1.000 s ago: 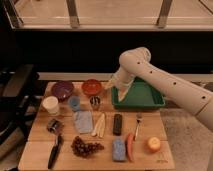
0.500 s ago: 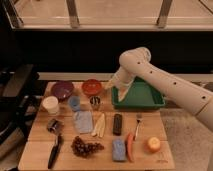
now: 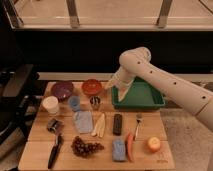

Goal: Wipe red bowl with eraser

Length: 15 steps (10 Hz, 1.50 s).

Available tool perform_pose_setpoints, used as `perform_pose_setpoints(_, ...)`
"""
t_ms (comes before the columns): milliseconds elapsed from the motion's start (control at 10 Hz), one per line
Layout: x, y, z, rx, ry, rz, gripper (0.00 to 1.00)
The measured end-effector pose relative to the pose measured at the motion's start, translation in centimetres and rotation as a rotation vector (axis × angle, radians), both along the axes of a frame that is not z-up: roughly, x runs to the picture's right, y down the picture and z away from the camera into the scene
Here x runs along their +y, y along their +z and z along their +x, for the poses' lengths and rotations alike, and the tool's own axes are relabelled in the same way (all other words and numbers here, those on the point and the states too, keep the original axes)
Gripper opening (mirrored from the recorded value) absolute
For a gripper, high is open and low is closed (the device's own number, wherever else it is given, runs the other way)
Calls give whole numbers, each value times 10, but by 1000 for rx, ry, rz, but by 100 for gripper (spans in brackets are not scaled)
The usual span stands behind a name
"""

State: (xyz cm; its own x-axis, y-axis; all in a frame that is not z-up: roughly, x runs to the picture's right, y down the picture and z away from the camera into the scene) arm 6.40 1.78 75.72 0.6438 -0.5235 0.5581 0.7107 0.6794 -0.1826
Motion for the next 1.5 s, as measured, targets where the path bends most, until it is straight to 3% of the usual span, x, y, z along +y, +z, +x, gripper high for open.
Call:
perform_pose_setpoints(200,11,-4,-6,-76,-149,-2,65)
perform_pose_setpoints(300,21,-6,-5,-92,-197,-3,65)
perform_pose_setpoints(600,70,-1,2,-90,-310,-22,65)
perform_pose_setpoints(800,84,9,11,-71,-314,-13,65)
perform_pose_setpoints(1000,101,31,19,-48,-308,-14,65)
perform_pose_setpoints(1200,116,58,34,-21,-300,-31,65)
perform_pose_setpoints(1500,127,85,53,-27,-244,-66,65)
